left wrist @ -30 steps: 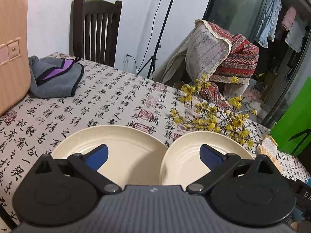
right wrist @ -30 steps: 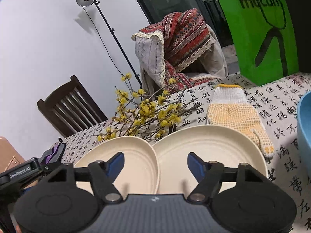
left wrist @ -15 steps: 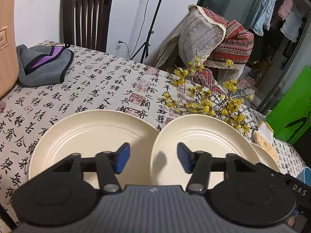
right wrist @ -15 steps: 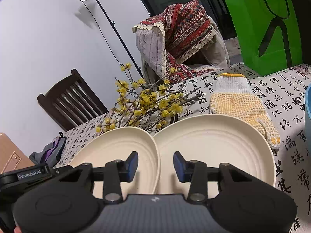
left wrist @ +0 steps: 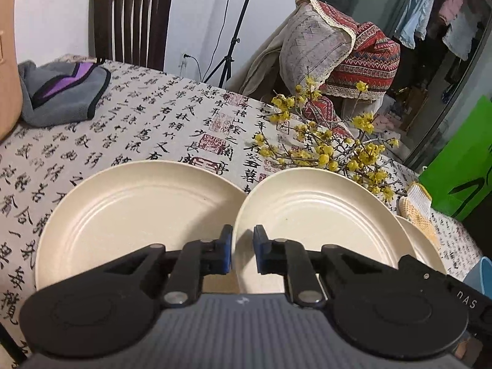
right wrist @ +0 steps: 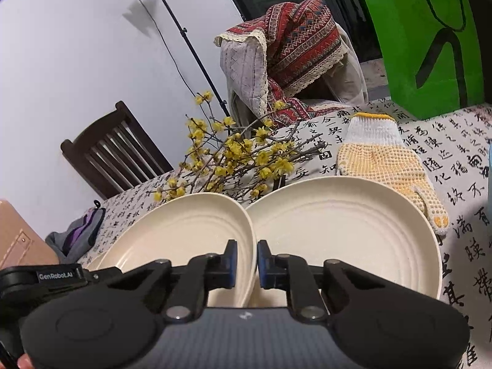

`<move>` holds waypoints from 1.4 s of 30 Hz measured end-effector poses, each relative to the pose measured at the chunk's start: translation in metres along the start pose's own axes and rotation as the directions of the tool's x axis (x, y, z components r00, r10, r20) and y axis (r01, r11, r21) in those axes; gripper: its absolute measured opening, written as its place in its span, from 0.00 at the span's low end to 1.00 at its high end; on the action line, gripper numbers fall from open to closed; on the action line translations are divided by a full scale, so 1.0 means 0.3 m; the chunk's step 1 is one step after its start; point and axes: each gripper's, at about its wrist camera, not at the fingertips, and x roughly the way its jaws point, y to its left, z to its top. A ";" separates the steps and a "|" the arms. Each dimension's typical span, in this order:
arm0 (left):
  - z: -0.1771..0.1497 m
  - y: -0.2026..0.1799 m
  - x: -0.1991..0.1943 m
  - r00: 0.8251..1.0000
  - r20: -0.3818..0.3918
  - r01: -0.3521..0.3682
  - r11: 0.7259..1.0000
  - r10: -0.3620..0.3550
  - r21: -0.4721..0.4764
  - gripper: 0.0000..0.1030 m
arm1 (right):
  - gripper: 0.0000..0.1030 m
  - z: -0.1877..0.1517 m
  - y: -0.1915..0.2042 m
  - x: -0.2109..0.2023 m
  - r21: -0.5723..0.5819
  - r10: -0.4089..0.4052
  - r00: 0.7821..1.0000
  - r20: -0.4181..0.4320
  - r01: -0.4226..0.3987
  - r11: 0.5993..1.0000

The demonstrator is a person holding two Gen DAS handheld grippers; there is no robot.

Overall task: Organize plates and bowls
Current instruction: 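Lift the gripped cream plate up off the stack with both grippers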

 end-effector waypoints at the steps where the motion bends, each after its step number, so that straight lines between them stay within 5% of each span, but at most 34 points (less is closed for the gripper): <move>1: -0.001 -0.003 0.000 1.000 0.003 -0.004 1.000 0.004 0.007 0.14 | 0.07 0.000 0.001 0.000 -0.006 -0.006 1.000 0.001 0.006 1.000; 16: -0.011 -0.035 -0.021 0.998 0.051 -0.041 0.996 0.037 0.078 0.16 | 0.05 -0.008 0.047 -0.018 -0.111 -0.048 0.998 0.041 0.053 0.992; 42: -0.009 -0.063 -0.083 0.991 0.127 -0.054 0.994 0.042 0.093 0.16 | 0.05 -0.006 0.058 -0.055 -0.127 -0.038 0.995 0.092 0.049 0.991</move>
